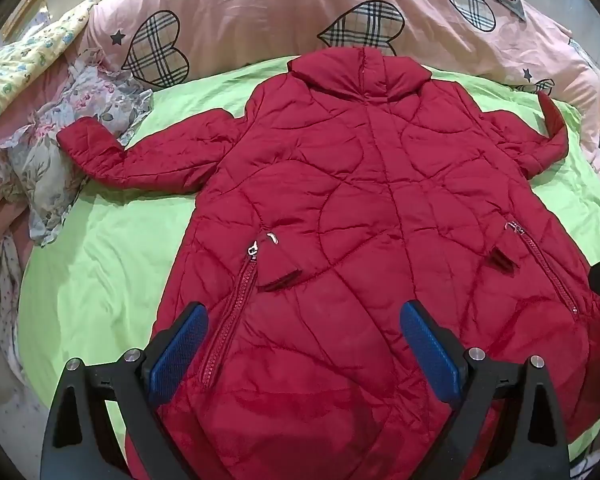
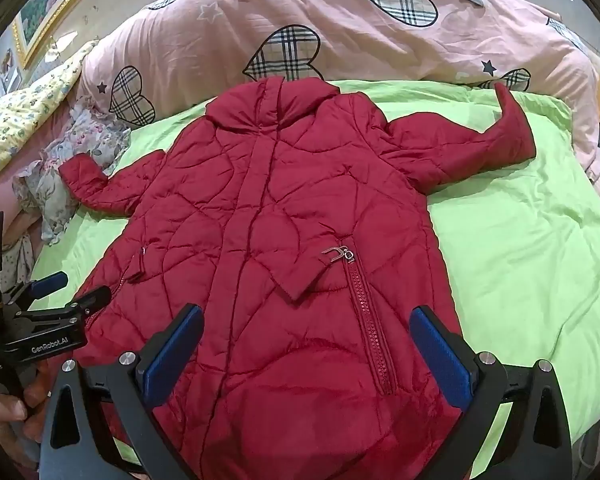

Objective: Fold large clothes

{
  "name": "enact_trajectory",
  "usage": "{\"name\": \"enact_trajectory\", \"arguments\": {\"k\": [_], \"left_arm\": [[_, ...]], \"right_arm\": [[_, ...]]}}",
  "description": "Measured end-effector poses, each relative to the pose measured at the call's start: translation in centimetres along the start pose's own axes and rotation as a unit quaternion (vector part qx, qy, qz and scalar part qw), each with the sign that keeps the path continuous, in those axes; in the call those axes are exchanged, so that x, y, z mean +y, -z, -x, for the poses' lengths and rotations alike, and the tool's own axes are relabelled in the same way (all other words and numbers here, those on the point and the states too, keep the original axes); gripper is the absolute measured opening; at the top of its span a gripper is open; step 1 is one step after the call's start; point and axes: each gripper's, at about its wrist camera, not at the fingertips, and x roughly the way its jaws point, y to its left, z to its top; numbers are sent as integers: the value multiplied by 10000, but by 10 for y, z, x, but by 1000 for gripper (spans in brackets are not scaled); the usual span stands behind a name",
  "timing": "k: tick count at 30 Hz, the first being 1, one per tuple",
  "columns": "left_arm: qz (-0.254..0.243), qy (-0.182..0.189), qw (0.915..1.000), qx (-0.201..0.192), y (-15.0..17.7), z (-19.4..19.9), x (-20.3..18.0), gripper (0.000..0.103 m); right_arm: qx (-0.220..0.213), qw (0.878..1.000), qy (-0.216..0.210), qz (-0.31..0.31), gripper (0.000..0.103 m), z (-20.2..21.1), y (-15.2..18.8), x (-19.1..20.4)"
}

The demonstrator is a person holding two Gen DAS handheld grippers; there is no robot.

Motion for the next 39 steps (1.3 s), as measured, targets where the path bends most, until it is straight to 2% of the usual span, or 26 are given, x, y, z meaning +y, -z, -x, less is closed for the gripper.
{"name": "enact_trajectory", "arguments": {"k": [6, 23, 32, 39], "left_arm": [[-5, -26, 10000, -23, 6, -5, 1, 98], [32, 39, 10000, -9, -7, -8, 2, 98], [-49, -78, 10000, -39, -8, -6, 3, 98], [83, 108, 9997, -213, -10, -7, 3, 98]], "right_arm": [[15, 10000, -24, -57, 103, -3, -1, -3], [-17, 9999, -74, -74, 103, -5, -7, -7], [-5, 9999, -82, -69, 103, -6, -7, -6], [-25, 9999, -91, -60, 103, -6, -7, -6]]}}
